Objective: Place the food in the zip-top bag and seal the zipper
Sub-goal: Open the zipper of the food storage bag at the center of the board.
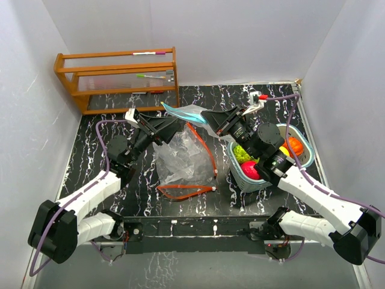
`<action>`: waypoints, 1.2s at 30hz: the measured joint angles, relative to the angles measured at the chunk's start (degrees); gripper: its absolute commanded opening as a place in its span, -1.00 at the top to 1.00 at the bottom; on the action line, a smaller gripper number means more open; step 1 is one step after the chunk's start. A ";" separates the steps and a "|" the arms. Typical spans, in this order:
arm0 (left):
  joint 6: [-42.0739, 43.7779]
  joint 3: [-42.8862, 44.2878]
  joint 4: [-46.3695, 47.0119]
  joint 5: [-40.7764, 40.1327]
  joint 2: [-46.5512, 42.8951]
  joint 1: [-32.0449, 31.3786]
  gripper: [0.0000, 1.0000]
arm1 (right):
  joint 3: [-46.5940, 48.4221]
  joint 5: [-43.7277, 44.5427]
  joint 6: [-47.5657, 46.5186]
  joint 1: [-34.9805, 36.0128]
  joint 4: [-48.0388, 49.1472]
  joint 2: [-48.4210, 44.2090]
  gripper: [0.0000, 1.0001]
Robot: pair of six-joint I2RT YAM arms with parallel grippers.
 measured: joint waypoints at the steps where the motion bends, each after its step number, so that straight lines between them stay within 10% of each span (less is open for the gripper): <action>1: -0.09 0.00 0.28 -0.33 0.00 0.00 0.08 | 0.00 0.00 0.00 0.00 0.00 0.00 0.85; 30: -0.24 2.73 5.75 -2.69 7.43 0.00 0.14 | -0.02 -0.28 0.22 1.03 -0.24 -0.24 0.85; 36: -0.42 3.13 6.58 -2.62 8.76 0.00 1.00 | -0.02 -0.26 0.22 1.20 -0.42 -0.37 0.85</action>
